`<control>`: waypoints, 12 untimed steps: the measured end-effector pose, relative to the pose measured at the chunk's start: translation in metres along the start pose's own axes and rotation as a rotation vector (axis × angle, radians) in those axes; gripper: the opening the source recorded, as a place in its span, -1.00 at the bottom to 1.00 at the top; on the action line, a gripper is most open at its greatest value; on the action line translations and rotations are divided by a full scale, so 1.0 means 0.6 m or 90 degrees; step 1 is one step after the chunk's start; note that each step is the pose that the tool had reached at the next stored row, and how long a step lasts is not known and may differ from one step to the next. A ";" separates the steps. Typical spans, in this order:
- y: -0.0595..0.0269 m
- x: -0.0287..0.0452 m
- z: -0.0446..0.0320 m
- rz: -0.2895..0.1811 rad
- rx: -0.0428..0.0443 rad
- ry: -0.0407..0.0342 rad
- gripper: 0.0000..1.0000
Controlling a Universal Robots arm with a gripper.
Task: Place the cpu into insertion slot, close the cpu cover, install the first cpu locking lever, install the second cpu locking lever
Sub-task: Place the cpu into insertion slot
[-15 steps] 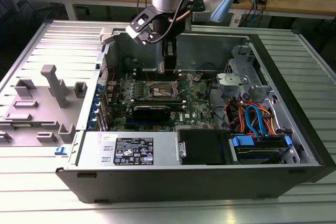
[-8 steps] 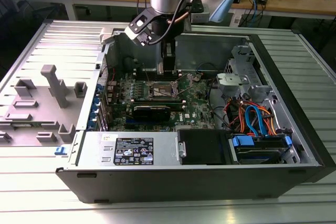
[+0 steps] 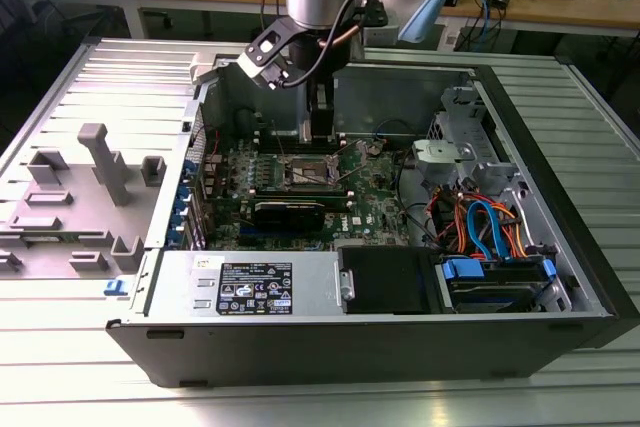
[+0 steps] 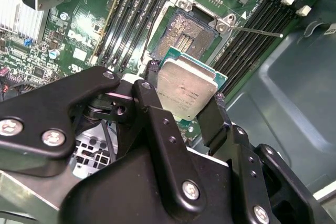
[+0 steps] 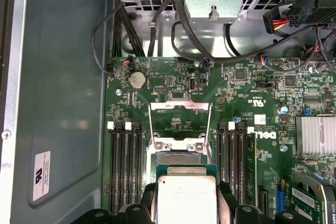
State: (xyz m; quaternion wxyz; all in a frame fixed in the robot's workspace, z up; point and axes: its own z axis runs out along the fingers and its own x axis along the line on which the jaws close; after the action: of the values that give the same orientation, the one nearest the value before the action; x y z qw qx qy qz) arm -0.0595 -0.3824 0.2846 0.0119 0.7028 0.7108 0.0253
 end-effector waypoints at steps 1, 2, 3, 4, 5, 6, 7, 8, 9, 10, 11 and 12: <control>0.000 0.000 0.001 0.000 0.0000 0.0000 0.09; 0.000 0.000 0.001 0.000 0.0000 -0.0001 0.09; 0.000 0.000 0.002 0.000 0.0001 0.0000 0.09; 0.000 0.000 0.002 0.000 0.0001 -0.0001 0.09; 0.000 0.000 0.003 0.000 0.0000 0.0000 0.09; 0.000 0.000 0.003 0.000 0.0001 -0.0001 0.09; 0.000 0.000 0.004 0.000 0.0000 0.0000 0.09; 0.000 0.000 0.005 0.000 0.0000 0.0000 0.09; 0.000 0.000 0.006 0.000 0.0000 0.0001 0.09; 0.000 0.000 0.006 0.000 0.0000 0.0000 0.09; 0.000 0.000 0.006 0.000 0.0000 0.0000 0.09; 0.000 0.000 0.006 0.000 0.0000 0.0000 0.09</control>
State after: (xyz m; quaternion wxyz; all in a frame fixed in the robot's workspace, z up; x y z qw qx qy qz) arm -0.0595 -0.3824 0.2808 0.0118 0.7028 0.7108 0.0253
